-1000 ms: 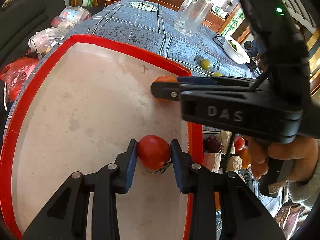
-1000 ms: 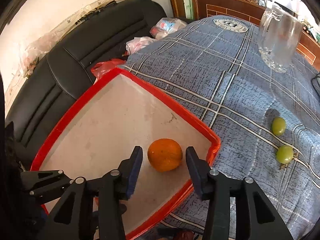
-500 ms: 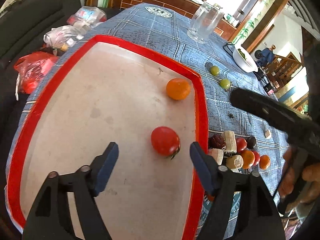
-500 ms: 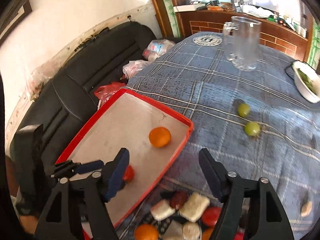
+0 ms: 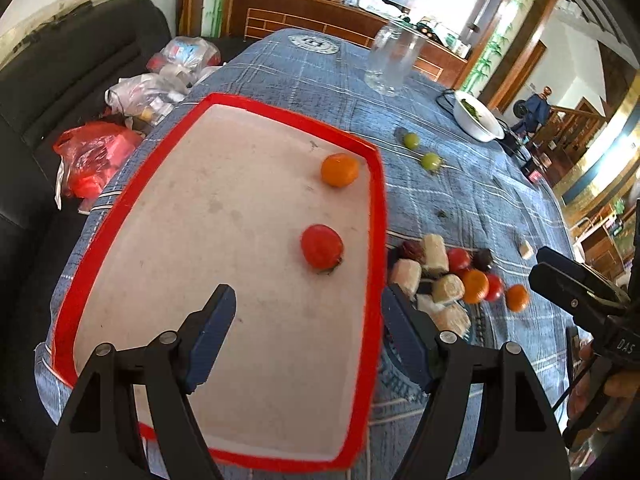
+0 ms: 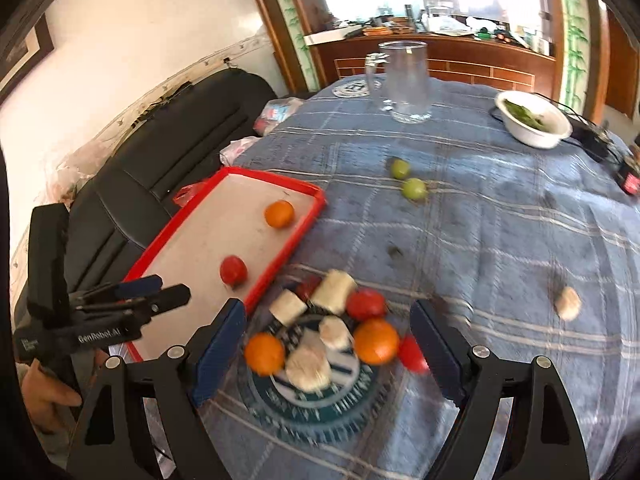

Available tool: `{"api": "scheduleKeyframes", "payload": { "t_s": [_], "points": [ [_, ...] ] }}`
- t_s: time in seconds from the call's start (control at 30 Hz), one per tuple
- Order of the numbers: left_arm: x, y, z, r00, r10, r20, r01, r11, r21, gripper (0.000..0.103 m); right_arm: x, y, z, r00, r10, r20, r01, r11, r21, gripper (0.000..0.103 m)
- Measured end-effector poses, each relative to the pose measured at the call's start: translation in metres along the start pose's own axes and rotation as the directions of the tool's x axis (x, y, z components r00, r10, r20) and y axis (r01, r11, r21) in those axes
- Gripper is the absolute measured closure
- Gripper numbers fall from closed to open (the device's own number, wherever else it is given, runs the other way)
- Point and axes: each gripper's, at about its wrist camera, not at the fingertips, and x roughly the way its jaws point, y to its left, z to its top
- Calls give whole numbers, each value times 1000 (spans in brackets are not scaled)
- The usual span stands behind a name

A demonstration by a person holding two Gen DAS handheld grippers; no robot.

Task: Organize fruits
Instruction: 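Move the left tool to the round bread bun while the right tool grasps another orange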

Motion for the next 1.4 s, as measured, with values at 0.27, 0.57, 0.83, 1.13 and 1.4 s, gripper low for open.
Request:
{"api": "scheduleKeyframes", "payload": {
  "t_s": [0.27,0.57,0.83,1.13,1.4],
  "points": [
    [-10,-29,-10,1000,-17,5,17,996,85,28,-28,-20,-28,999,-43,11,42,998,52,18],
    [-11,-72,-27,997,-64,-35,70,976,205,28,-46,-47,-60,996,-85,-22,88,987,136,18],
    [-2,-105,-33,991,-111,-79,128,954,272,28,-55,-66,-78,993,-108,-53,116,977,180,18],
    [11,-117,-22,982,-149,-113,175,947,271,28,-59,-81,-85,991,-119,-61,130,968,215,19],
    [23,-128,-19,980,-148,-135,182,940,290,28,-55,-77,-79,993,-106,-60,115,975,189,23]
  ]
}}
